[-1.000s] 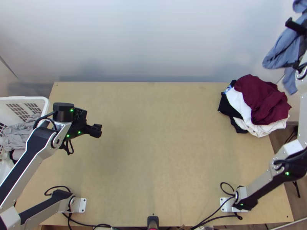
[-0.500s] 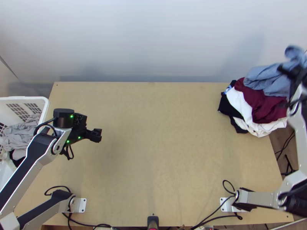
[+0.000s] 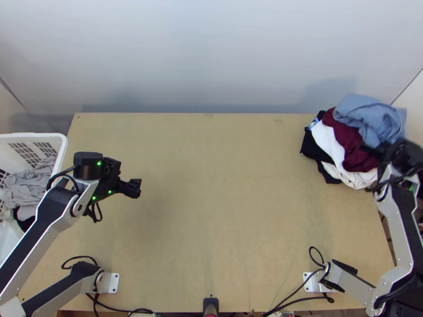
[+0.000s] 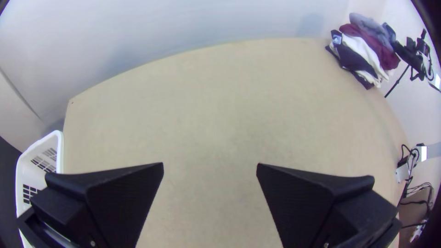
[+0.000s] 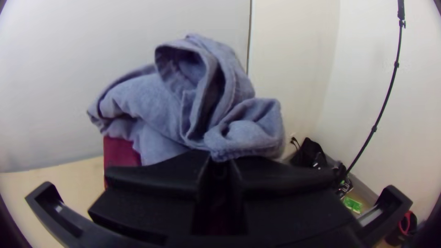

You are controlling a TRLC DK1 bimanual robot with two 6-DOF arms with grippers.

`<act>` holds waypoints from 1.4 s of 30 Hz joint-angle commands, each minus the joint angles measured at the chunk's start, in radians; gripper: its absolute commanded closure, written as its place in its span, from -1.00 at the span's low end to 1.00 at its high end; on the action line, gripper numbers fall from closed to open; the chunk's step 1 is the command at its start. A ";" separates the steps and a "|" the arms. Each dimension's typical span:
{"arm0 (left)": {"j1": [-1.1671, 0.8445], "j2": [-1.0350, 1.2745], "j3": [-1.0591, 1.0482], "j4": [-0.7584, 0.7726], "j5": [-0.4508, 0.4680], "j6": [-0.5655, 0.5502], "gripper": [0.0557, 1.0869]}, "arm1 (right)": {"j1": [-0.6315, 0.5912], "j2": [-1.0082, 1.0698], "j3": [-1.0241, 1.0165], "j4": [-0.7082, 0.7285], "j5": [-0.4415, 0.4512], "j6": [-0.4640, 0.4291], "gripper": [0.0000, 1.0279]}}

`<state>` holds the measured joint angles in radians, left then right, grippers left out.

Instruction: Fold the t-shirt

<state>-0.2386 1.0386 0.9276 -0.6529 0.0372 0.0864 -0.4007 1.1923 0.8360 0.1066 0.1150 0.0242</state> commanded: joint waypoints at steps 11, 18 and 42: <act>-0.007 -0.049 -0.026 -0.016 0.001 -0.004 -0.91 | -0.004 -0.079 -0.146 0.051 -0.035 -0.053 0.10; -0.005 -0.060 -0.026 -0.028 0.001 -0.007 -0.91 | -0.012 -0.119 -0.104 0.010 -0.055 -0.086 -0.93; 0.167 -0.261 -0.069 -0.099 0.001 -0.123 -0.91 | 0.309 -0.784 -0.121 -0.812 -0.241 -0.106 -0.93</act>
<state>-0.1635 0.8875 0.9104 -0.7467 0.0372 0.0395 -0.2298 0.5987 0.7559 -0.5667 -0.1139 -0.1421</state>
